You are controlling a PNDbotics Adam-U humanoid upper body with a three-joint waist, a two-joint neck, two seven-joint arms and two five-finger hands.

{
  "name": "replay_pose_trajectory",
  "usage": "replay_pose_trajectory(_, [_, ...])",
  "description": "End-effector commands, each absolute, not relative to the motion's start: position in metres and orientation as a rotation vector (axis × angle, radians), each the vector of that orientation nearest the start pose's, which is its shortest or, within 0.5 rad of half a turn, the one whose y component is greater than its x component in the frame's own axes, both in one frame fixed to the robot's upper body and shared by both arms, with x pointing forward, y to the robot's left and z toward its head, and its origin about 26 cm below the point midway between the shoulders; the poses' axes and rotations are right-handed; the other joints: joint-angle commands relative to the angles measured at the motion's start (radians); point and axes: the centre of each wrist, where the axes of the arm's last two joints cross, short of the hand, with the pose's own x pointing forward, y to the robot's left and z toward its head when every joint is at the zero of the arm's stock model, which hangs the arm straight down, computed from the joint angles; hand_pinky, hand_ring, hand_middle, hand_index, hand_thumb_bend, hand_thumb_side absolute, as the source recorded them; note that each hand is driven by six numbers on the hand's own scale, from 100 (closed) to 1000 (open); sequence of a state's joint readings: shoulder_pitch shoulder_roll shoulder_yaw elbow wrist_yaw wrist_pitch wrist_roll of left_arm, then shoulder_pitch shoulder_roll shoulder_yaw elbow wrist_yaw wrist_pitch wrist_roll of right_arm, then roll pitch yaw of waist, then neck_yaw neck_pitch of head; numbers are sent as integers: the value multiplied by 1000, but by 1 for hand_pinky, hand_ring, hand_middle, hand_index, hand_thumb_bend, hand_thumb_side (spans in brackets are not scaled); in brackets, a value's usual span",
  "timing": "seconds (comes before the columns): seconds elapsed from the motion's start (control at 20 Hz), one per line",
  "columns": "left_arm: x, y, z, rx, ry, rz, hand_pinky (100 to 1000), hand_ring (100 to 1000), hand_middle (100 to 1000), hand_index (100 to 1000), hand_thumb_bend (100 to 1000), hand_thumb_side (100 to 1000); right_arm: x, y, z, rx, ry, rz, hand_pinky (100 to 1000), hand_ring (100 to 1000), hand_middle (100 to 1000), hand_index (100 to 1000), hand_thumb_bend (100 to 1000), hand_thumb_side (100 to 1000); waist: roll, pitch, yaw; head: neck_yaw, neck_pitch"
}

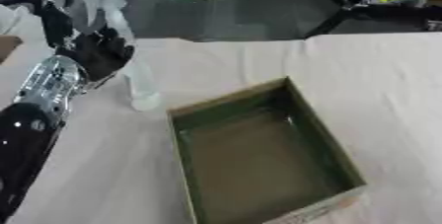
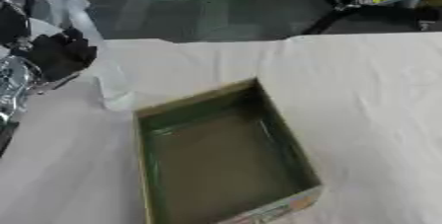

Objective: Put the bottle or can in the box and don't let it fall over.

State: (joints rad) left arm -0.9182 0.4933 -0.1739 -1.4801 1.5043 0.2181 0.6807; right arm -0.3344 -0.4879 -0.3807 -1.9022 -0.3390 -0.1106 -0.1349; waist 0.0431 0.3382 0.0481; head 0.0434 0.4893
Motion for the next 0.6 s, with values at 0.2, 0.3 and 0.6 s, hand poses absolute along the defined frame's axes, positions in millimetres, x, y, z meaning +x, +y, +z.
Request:
replay_pose_trajectory(0.2, [405, 232, 328, -756, -1509, 489, 100, 100, 229, 973, 316, 1000, 289, -382, 260, -331, -2489, -97, 854, 934, 1000, 1000, 100, 714, 0, -13, -10, 12, -22])
replay_pose_trajectory(0.3, [404, 231, 329, -761, -1513, 485, 100, 100, 228, 972, 316, 1000, 290, -382, 259, -333, -2485, -98, 855, 934, 1000, 1000, 100, 715, -1, -12, -9, 11, -19])
replay_pose_trajectory(0.6, [398, 231, 335, -776, -1531, 473, 100, 100, 239, 971, 316, 1000, 289, -383, 257, -337, -2479, -103, 855, 934, 1000, 1000, 100, 714, -3, -15, -3, 8, -10])
